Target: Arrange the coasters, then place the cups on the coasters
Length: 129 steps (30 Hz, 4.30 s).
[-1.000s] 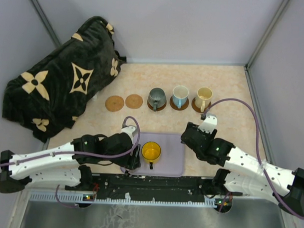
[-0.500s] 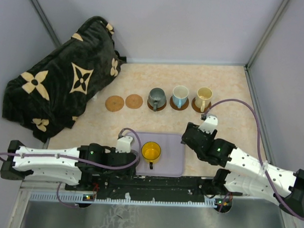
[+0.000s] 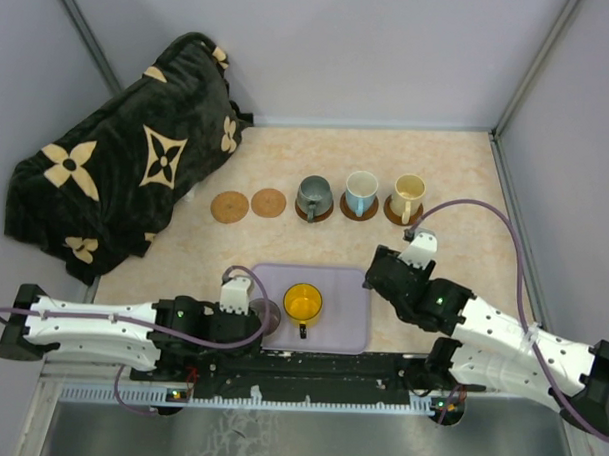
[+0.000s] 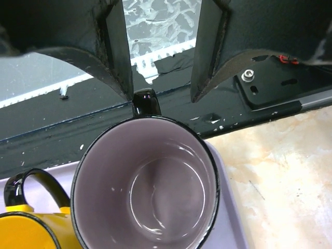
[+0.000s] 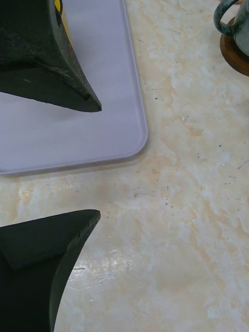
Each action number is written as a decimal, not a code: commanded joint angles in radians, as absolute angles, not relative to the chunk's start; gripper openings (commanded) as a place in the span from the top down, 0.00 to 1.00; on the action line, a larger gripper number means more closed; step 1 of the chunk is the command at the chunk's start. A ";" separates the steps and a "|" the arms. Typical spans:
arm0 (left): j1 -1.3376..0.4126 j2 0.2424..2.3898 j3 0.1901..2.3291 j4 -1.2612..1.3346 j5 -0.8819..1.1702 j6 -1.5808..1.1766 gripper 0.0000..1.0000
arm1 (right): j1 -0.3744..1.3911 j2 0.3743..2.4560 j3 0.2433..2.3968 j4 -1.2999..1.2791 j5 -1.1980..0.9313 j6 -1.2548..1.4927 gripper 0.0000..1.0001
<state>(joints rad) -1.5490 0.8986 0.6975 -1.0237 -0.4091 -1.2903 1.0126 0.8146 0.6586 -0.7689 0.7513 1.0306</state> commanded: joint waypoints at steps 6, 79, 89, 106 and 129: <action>-1.554 0.954 0.672 -0.906 -0.454 -1.251 0.46 | 1.019 0.824 0.663 -0.729 0.751 1.051 0.24; -1.554 1.099 0.707 -1.010 -0.664 -1.402 0.89 | 1.019 0.847 0.609 -0.662 0.699 1.077 0.25; -1.540 1.250 0.874 -1.105 -0.787 -1.313 0.91 | 1.019 0.831 0.594 -0.652 0.699 1.080 0.25; -1.344 1.076 0.799 -0.869 -1.026 -1.036 0.92 | 1.019 0.829 0.582 -0.623 0.703 1.068 0.25; -0.664 1.492 0.941 0.152 -0.492 -0.190 0.96 | 1.019 0.832 0.612 -0.618 0.761 1.019 0.23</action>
